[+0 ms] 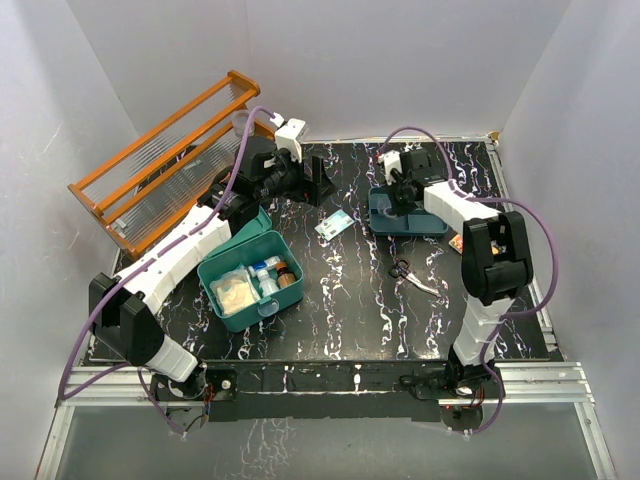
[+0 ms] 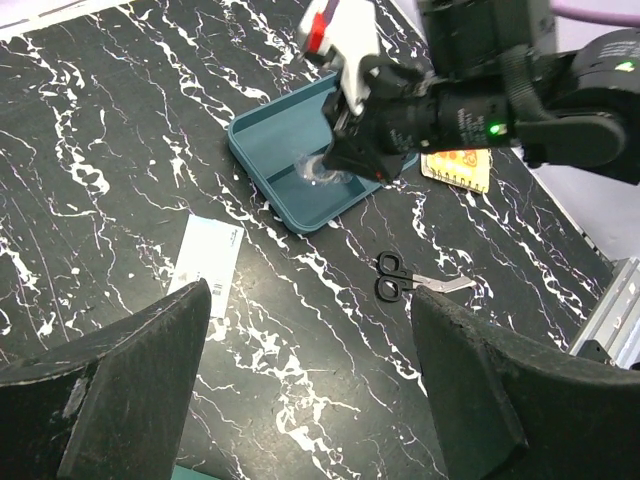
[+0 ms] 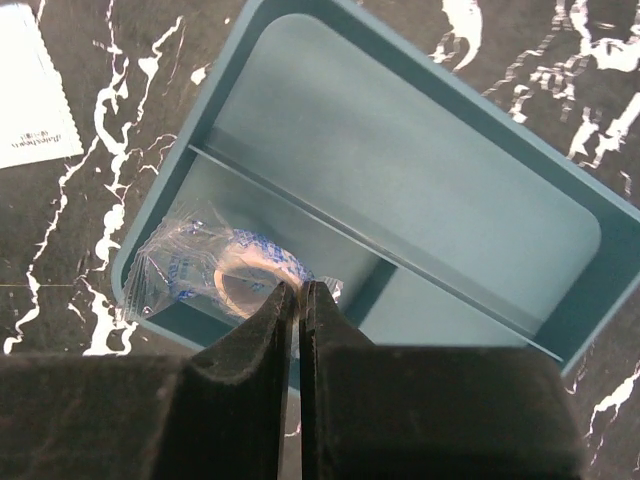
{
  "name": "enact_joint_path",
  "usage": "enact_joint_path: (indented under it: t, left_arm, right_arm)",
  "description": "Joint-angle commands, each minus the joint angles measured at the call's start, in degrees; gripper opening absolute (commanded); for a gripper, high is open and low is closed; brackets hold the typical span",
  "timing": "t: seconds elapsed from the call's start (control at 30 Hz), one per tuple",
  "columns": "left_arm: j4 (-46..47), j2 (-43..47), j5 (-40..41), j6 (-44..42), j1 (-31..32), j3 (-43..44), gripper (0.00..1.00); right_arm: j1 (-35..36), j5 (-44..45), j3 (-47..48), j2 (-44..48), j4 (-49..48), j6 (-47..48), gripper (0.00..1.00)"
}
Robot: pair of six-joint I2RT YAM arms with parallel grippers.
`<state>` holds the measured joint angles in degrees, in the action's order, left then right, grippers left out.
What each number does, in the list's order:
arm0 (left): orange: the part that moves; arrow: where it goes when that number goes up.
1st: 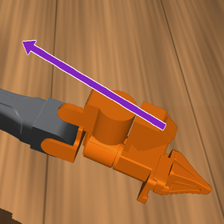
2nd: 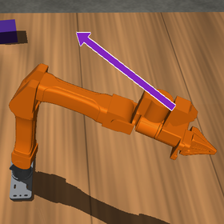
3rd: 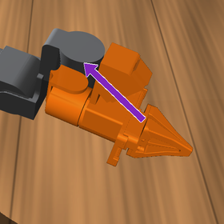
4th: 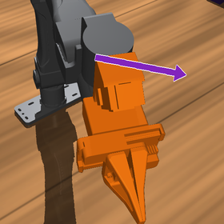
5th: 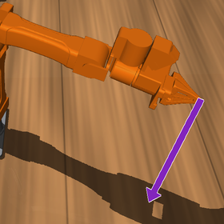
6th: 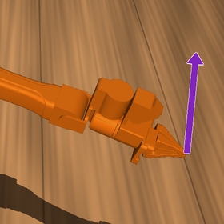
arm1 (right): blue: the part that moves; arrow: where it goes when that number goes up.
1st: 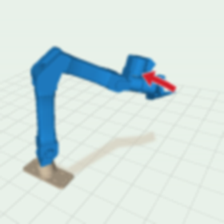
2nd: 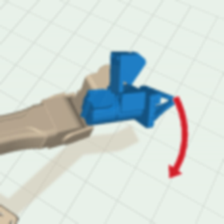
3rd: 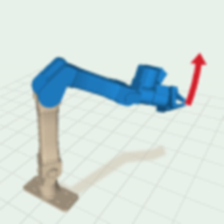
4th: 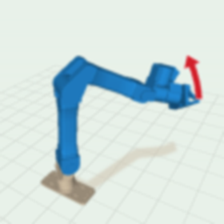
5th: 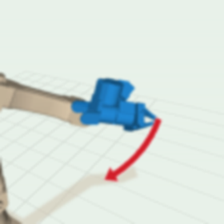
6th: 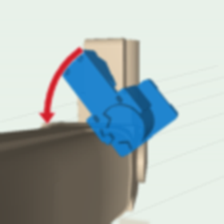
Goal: Organize the medicine kit
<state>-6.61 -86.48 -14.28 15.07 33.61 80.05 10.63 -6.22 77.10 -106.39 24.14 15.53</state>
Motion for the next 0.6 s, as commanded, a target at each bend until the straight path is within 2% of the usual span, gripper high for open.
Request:
enact_joint_path:
  t: [0.0,0.2,0.37,0.43,0.5,0.57]
  left_arm:
    - [-0.99,2.18,0.45,-1.45,0.25,2.74,0.79]
    - [-1.29,3.18,1.43,-2.92,0.23,2.49,0.79]
    - [1.53,5.31,2.67,-3.51,0.28,-0.09,0.8]
    - [1.56,5.31,2.55,-3.66,0.28,-0.11,0.8]
    - [1.21,5.02,2.35,-3.89,0.25,0.21,0.8]
    - [0.71,4.77,2.1,-4.04,0.24,0.59,0.8]
  right_arm:
    - [1.74,5.15,4.35,-2.85,2.08,6.23,0.03]
    - [2.68,7.1,5.79,-5.26,4.28,7.97,0.04]
    - [3.42,11.43,5.0,-5.96,3.97,8.41,0.11]
    - [3.55,12.39,5.76,-6.09,3.53,5.82,0.18]
    - [3.64,12.27,6.95,-6.15,4.06,3.63,0.32]
    - [3.64,11.53,7.41,-5.56,3.95,2.17,0.4]
